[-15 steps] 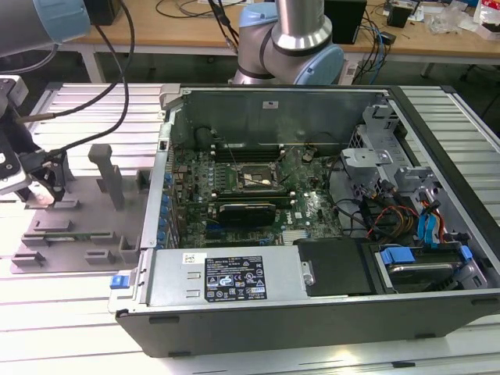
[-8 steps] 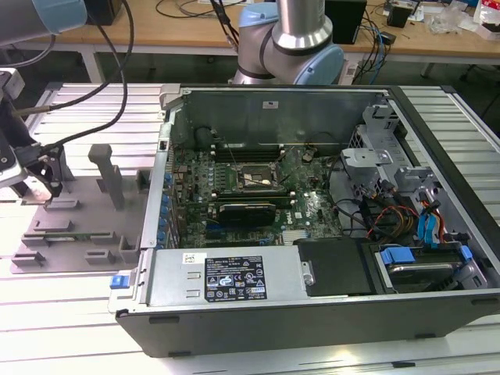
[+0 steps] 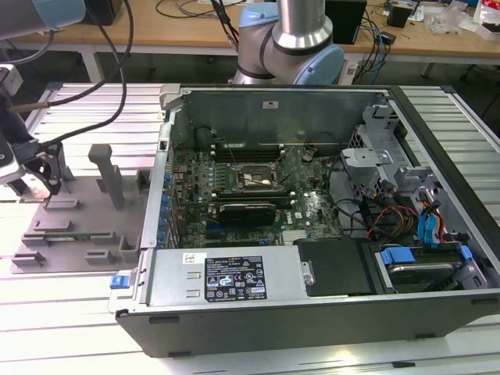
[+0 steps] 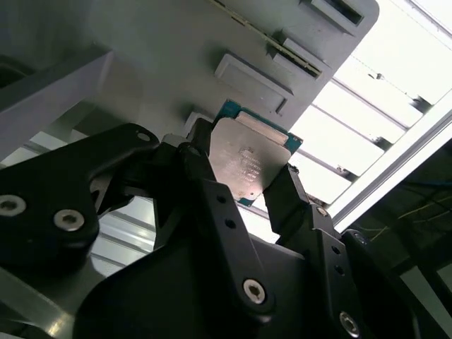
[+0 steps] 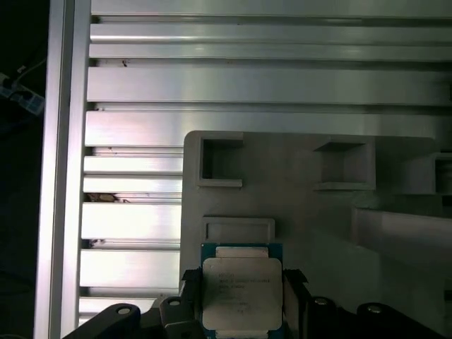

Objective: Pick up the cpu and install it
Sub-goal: 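Pick up the cpu and move it towards the insertion slot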

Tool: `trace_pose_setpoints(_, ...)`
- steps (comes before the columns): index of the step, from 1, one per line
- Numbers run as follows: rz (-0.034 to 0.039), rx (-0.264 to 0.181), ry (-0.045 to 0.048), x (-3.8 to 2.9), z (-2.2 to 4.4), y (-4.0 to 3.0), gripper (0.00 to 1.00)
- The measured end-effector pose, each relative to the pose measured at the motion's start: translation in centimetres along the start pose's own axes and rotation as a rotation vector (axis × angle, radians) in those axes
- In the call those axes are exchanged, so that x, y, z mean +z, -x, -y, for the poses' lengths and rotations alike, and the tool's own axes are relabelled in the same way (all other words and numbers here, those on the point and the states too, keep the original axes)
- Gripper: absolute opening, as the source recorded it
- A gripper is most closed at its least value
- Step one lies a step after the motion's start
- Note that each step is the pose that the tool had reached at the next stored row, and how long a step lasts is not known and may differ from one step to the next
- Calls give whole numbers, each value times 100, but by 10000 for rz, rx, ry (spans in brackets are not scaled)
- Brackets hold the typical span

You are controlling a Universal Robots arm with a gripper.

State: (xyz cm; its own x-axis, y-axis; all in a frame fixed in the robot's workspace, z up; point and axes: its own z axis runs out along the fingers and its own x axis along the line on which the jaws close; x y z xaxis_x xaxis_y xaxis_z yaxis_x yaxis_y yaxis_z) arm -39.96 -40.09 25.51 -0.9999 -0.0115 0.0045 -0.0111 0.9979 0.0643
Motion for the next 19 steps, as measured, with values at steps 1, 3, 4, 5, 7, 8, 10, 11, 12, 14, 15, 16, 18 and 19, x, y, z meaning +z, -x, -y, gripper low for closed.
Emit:
trace_pose_setpoints(1, -1, 0, -1, -12, -1, 0, 55)
trace_pose_setpoints(3, -1, 0, 0, -28, -3, 0, 55)
trace_pose_setpoints(4, 0, 0, 0, -34, -4, 0, 55)
trace_pose_setpoints(5, 1, 0, 0, -39, -5, 0, 55)
trace_pose_setpoints(7, -2, 1, -1, -58, -6, -1, 55)
trace_pose_setpoints(8, -1, 0, -1, -70, -7, 0, 55)
trace_pose_setpoints(10, -1, 0, 0, -108, -9, -1, 55)
trace_pose_setpoints(11, -1, 1, 0, -128, -11, -1, 55)
trace_pose_setpoints(12, 0, 0, -1, -159, -13, -1, 55)
trace_pose_setpoints(14, -1, 0, 0, -225, -20, -1, 55)
trace_pose_setpoints(15, 0, 0, 0, -259, -22, -1, 55)
trace_pose_setpoints(16, -1, 1, -1, -279, -24, -1, 55)
trace_pose_setpoints(18, -1, 0, 0, -343, -29, -2, 55)
trace_pose_setpoints(19, -1, 0, 0, -363, -31, -2, 55)
